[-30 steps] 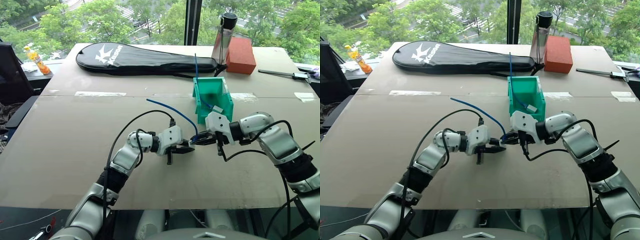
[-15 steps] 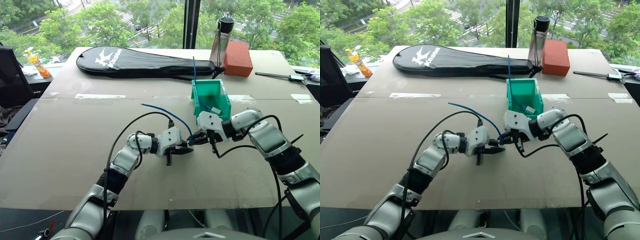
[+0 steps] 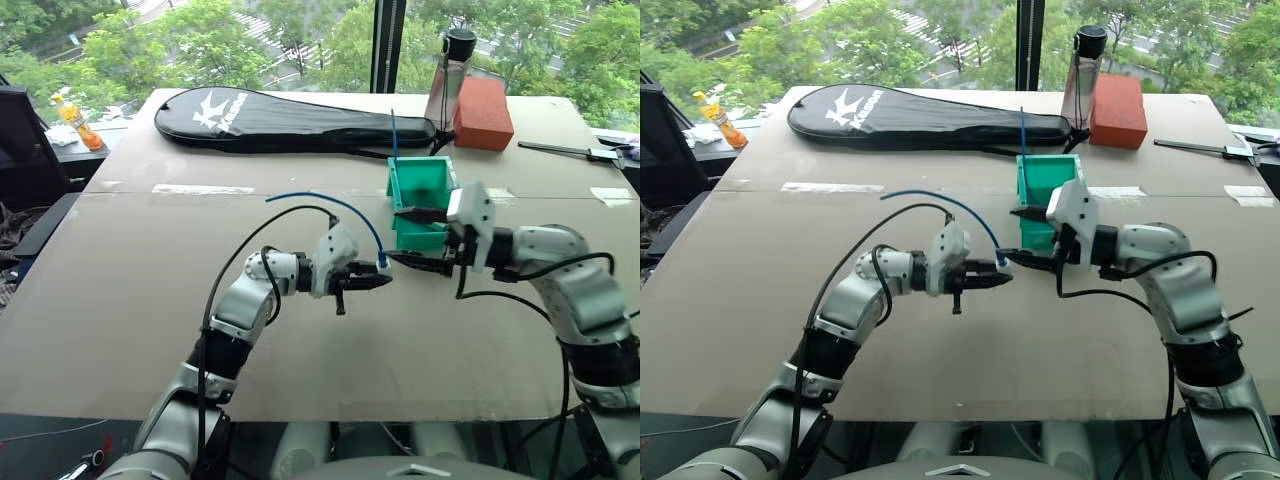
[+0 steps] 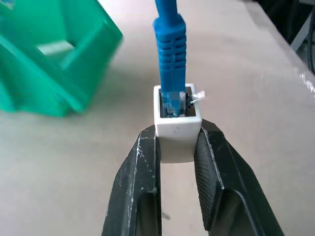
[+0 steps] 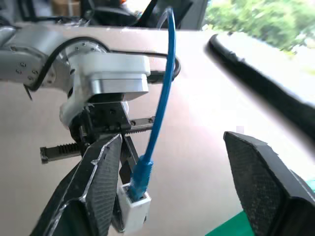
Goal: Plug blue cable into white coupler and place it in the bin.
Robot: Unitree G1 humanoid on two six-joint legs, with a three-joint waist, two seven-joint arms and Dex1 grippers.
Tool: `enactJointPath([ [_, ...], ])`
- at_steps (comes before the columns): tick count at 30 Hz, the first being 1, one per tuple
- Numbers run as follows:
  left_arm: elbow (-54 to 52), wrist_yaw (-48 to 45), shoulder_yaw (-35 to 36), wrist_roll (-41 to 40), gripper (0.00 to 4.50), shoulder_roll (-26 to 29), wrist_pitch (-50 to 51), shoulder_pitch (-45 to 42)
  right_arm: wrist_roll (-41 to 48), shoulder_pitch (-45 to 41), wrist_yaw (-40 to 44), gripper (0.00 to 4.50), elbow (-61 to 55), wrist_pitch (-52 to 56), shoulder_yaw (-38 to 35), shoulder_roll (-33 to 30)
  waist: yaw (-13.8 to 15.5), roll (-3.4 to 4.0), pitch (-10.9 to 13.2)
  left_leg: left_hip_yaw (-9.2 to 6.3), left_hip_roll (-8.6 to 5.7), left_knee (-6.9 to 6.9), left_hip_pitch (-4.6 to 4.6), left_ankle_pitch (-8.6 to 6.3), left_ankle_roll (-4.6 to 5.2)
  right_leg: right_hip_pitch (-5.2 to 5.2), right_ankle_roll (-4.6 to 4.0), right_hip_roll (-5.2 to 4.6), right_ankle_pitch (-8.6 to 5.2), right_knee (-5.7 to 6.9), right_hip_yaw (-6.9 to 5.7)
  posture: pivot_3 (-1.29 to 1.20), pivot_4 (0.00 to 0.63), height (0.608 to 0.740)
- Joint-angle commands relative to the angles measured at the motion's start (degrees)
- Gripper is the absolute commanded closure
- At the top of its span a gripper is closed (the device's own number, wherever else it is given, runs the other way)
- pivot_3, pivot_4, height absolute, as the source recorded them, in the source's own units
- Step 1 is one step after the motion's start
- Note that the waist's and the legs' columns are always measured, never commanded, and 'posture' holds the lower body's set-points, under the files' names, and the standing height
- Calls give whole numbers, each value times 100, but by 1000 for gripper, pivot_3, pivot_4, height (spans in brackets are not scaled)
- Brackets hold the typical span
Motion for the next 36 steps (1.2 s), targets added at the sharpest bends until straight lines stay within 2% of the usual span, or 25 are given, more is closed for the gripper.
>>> enactJointPath([
  [1, -270, 351, 323, -445, 4161, -166, 985, -703, 409, 1042, -705, 1207, -1421, 563, -1034, -179, 54, -4, 3, -2, -4, 0, -2, 0, 0, 1, 2, -3, -1, 0, -3, 0, 150, 740],
  [7, 323, 662, 357, -519, 4161, -384, 2111, -1905, 603, 2457, -1580, 1207, -2399, 821, -1752, 45, 13, -18, 15, 16, -9, 1, 9, -1, 2, 5, 6, 4, -4, 1, 19, 0, 150, 740],
  [11, 1532, 1005, 511, -445, 4161, -792, 2549, -3001, 501, 3227, -2044, 1207, -2752, 708, -2012, 226, -50, -24, 19, 9, -7, 8, 25, 0, 1, 20, 27, 16, -19, 6, 17, 0, 150, 740],
  [17, 3876, 1233, 480, 4, 4161, -1355, 2165, -4261, 110, 4263, -2550, 1207, -3129, 366, -2291, 519, -72, -29, 24, 15, -10, 10, 29, 0, 2, 25, 29, 22, -20, 2, 29, 0, 150, 740],
  [21, 5245, 1465, 522, 342, 4161, -1696, 1568, -4783, -62, 4619, -2766, 1207, -3241, 178, -2336, 680, -74, -33, 27, 15, -11, 9, 23, -1, 3, 21, 32, 23, -21, -2, 29, 0, 150, 740],
  [23, 5695, 1451, 618, 398, 3144, -1797, 1374, -4952, -94, 4656, -2858, 1132, -3249, 108, -2304, 739, -79, -36, 31, 17, -11, 9, 21, -1, 3, 19, 32, 22, -21, -3, 31, 0, 150, 740],
  [24, 5854, 1473, 670, 419, 2889, -1838, 1312, -5042, -99, 4673, -2881, 1132, -3245, 79, -2292, 757, -80, -39, 33, 18, -10, 9, 21, -1, 3, 18, 32, 22, -22, -3, 32, 0, 150, 740],
  [25, 5972, 1498, 705, 449, 2322, -1861, 1275, -5120, -116, 4689, -2890, 1132, -3241, 59, -2271, 751, -75, -43, 37, 19, -10, 9, 21, -1, 3, 17, 32, 22, -22, -2, 33, 0, 150, 740],
  [27, 6120, 1512, 760, 520, 1553, -1861, 1286, -5256, -148, 4708, -2895, 1132, -3236, 22, -2234, 726, -71, -44, 41, 16, -8, 9, 19, -1, 3, 16, 30, 21, -23, -1, 30, 0, 150, 740],
  [30, 6048, 1186, 877, 463, 254, -1692, 1785, -5409, -122, 4588, -2941, 1132, -3168, 8, -2139, 712, -77, -45, 43, 17, -7, 9, 19, -1, 3, 16, 30, 20, -23, -1, 30, 0, 150, 740],
  [33, 5458, 633, 1030, 200, 254, -1319, 2545, -5356, 121, 4335, -2897, 1132, -3026, 162, -2050, 646, -115, -43, 47, 22, -6, 9, 19, -1, 4, 13, 29, 20, -23, 0, 35, 0, 150, 740],
  [34, 5254, 553, 1065, 146, 201, -1253, 2674, -5291, 216, 4300, -2872, 884, -2994, 201, -2071, 640, -115, -43, 48, 21, -4, 7, 19, -1, 4, 10, 28, 21, -24, 2, 35, 0, 150, 740],
  [36, 3956, 424, 1182, -76, 183, -920, 2747, -4628, 302, 3986, -2890, 314, -2793, 223, -2144, 557, -114, -42, 48, 19, -2, 3, 18, -1, 3, 8, 28, 21, -23, 3, 33, 0, 150, 740],
])
